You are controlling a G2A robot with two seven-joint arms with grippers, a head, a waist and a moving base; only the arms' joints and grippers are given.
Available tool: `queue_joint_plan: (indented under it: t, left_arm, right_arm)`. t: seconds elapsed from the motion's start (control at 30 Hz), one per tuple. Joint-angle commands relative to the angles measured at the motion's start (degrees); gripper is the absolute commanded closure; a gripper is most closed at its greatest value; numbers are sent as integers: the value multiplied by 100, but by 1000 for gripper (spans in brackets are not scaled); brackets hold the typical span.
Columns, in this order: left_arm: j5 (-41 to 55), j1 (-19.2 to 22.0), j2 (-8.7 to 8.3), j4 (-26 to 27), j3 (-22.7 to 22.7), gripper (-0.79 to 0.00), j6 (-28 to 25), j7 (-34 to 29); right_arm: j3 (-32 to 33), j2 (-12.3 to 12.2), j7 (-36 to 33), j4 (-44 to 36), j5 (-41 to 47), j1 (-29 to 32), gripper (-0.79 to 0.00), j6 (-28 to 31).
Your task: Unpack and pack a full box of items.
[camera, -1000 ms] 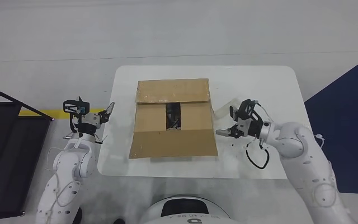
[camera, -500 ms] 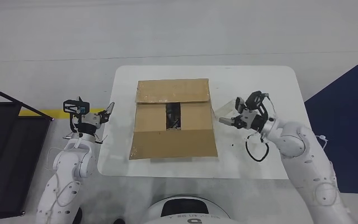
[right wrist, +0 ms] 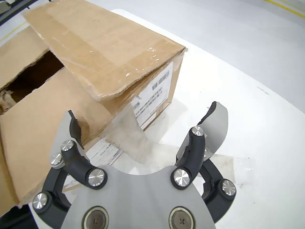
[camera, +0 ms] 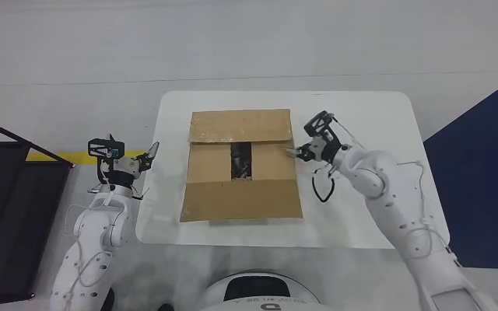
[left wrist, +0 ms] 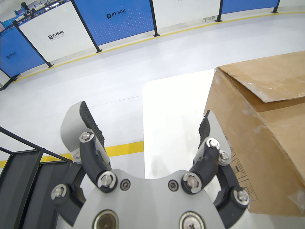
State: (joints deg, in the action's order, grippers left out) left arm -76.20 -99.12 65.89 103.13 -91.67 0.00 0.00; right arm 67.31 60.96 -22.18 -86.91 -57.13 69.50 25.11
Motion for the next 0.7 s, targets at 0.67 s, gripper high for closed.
queue_joint_plan:
  t: [0.67]
  left_arm:
    - [0,0,0,0,0,-785,0,0]
  right_arm:
    - [-1418,738,-1301,1349,53,-2366,-785,-2852]
